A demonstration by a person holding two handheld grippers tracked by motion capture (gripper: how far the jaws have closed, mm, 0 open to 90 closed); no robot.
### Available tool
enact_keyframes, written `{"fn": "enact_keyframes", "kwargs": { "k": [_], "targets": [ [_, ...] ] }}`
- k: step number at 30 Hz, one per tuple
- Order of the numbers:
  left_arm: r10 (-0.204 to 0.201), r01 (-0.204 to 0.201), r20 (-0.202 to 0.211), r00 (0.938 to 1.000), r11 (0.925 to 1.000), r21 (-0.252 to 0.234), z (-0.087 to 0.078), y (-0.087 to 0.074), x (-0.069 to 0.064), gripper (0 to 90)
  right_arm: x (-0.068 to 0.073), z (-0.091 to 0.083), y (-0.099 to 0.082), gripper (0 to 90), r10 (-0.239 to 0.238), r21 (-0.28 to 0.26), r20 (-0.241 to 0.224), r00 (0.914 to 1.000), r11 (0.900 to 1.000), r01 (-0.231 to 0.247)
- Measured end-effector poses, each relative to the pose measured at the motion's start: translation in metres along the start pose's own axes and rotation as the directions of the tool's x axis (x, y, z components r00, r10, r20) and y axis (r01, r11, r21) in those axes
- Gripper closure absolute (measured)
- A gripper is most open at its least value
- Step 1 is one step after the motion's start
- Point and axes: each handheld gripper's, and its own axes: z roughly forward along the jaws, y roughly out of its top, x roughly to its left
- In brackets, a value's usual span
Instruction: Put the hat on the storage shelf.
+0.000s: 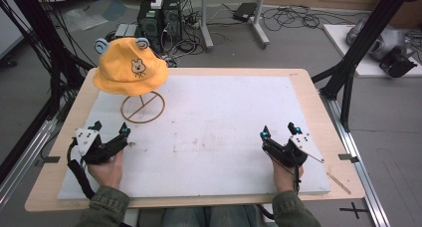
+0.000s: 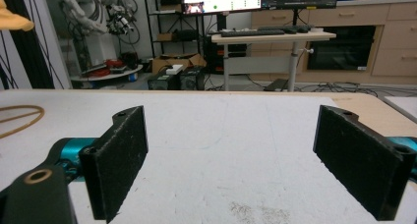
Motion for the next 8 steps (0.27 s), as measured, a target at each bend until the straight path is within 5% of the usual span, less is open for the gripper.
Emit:
{"fn": "enact_keyframes", "kwargs": {
  "k": [8],
  "targets": [
    [0.023,-0.023,0.004,0.9997,0.9997,0.0,-0.0019,-0.0001,-0.0014,14.3,-0.0032,0.0011,0.0013,13.0,0.015,-0.018,0.013,0.9998,0.9997,-0.015]
  ]
}}
